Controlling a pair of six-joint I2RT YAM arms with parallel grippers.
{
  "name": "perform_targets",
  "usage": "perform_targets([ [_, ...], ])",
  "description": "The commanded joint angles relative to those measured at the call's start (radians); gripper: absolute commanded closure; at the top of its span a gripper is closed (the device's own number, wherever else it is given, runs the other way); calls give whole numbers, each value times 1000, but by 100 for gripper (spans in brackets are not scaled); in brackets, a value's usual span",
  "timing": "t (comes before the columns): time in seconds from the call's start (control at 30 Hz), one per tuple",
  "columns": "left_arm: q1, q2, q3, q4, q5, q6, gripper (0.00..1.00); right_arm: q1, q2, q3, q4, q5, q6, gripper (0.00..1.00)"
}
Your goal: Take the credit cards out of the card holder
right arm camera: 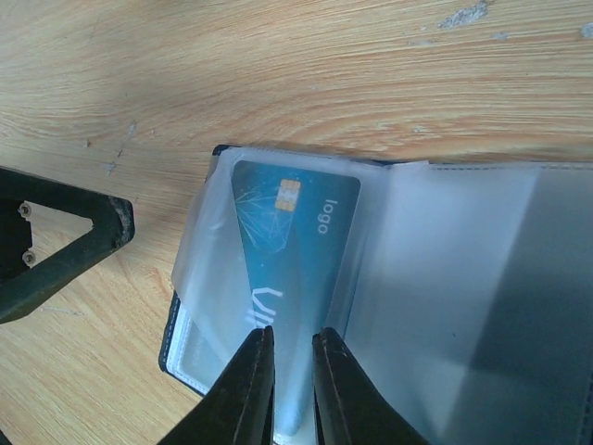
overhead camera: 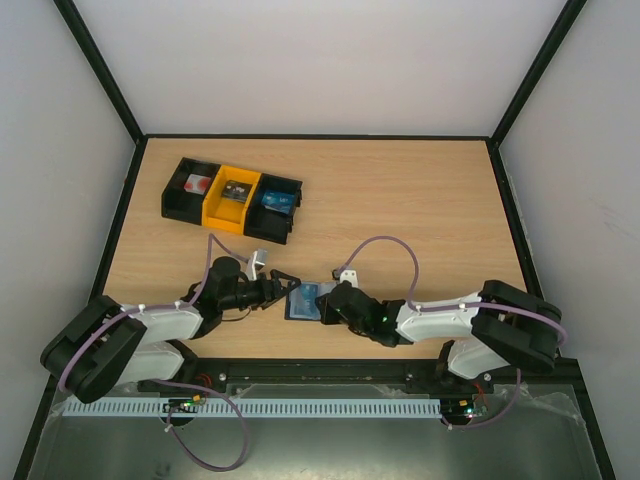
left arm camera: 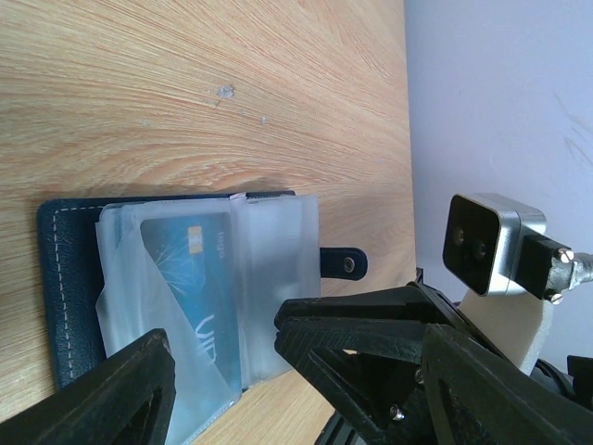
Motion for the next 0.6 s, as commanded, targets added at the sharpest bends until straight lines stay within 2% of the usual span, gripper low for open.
perform_targets([
  [0.0, -5, -17, -6, 10, 5, 9, 26, 0, 25, 36, -20, 17, 11, 86],
  [0.23, -5, -55, -5, -30, 2, 15, 26, 0, 83, 50, -28, 9, 12, 86],
  [0.57, -5, -48, 2, -42, 6, 25, 23, 0, 118, 31, -52, 39, 10, 91],
])
